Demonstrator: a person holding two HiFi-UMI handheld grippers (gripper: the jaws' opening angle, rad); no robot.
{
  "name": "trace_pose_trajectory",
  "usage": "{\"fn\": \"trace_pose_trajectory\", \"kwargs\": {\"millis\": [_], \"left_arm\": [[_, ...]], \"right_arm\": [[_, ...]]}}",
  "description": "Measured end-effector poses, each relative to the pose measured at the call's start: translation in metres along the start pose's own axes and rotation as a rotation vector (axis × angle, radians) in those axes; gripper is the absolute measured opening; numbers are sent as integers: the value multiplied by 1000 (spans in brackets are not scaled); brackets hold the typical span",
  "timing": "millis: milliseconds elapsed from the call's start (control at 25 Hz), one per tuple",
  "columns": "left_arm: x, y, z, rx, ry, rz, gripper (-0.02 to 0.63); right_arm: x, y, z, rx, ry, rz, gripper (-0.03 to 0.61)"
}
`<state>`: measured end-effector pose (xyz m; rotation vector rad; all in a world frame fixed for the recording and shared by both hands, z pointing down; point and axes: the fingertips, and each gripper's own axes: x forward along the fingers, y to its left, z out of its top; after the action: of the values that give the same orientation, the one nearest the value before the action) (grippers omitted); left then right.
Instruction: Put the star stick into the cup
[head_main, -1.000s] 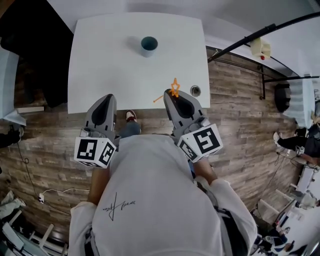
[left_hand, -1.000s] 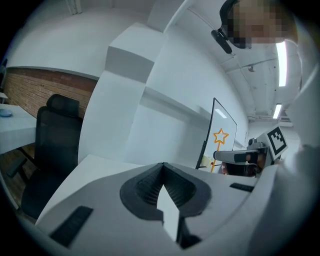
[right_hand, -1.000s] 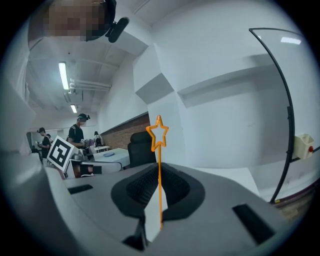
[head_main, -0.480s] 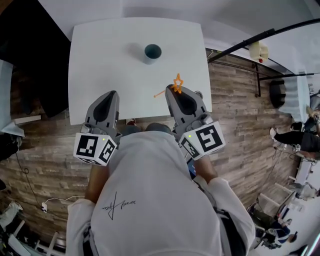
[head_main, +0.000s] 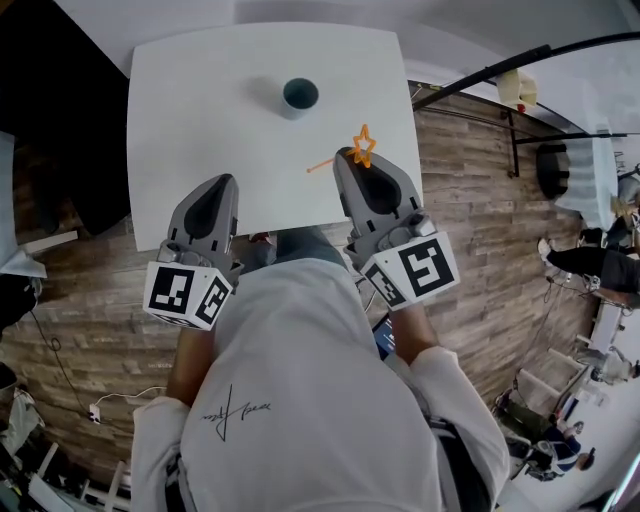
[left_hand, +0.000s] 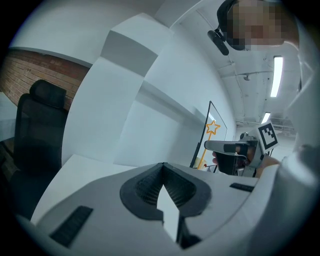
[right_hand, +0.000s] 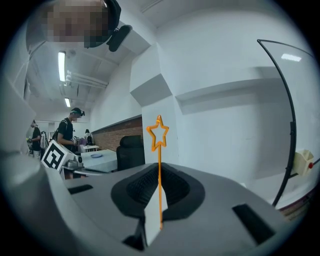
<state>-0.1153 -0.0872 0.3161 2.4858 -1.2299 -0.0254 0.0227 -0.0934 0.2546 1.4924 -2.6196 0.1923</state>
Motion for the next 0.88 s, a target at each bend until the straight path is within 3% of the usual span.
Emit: {"fn": "trace_pose_trajectory", "kwargs": {"millis": [880], "left_arm": [[52, 17, -5, -68, 39, 52, 6]], "right_arm": [[62, -58, 15, 29, -21, 36, 20]]}}
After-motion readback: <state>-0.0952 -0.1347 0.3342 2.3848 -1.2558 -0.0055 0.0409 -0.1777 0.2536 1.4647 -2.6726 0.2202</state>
